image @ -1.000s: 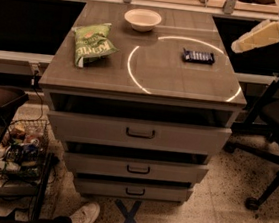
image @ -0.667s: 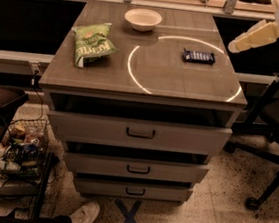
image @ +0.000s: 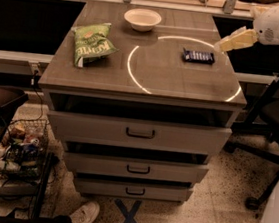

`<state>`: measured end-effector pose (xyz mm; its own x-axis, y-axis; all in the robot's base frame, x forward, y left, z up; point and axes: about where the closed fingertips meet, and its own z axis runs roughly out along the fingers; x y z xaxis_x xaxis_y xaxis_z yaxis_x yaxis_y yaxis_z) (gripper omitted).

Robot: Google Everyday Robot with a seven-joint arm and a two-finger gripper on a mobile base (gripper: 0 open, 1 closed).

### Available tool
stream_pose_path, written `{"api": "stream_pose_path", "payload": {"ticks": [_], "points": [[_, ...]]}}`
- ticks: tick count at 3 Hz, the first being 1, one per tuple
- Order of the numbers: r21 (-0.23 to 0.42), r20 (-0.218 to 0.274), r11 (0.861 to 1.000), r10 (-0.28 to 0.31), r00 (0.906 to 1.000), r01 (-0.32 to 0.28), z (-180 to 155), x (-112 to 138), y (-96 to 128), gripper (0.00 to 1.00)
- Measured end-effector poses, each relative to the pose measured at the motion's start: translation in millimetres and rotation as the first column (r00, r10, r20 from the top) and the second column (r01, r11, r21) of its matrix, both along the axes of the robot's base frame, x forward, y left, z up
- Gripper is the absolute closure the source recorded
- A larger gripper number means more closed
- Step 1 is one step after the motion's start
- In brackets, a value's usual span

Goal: Place rxbar blueberry into paper bowl

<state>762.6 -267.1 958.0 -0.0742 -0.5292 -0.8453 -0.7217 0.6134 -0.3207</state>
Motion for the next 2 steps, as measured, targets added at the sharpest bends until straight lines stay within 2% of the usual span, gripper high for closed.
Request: {"api": "stream_pose_path", "payload": {"ticks": [1, 2], "points": [[0.042, -0.003, 0.998, 0.047, 0.9989, -0.047, -25.1, 22.3, 7.0, 0.0], [0.07, -0.018, 0.994, 0.085, 0.9962, -0.084, -48.4, 32.6, 10.4, 0.0]]}}
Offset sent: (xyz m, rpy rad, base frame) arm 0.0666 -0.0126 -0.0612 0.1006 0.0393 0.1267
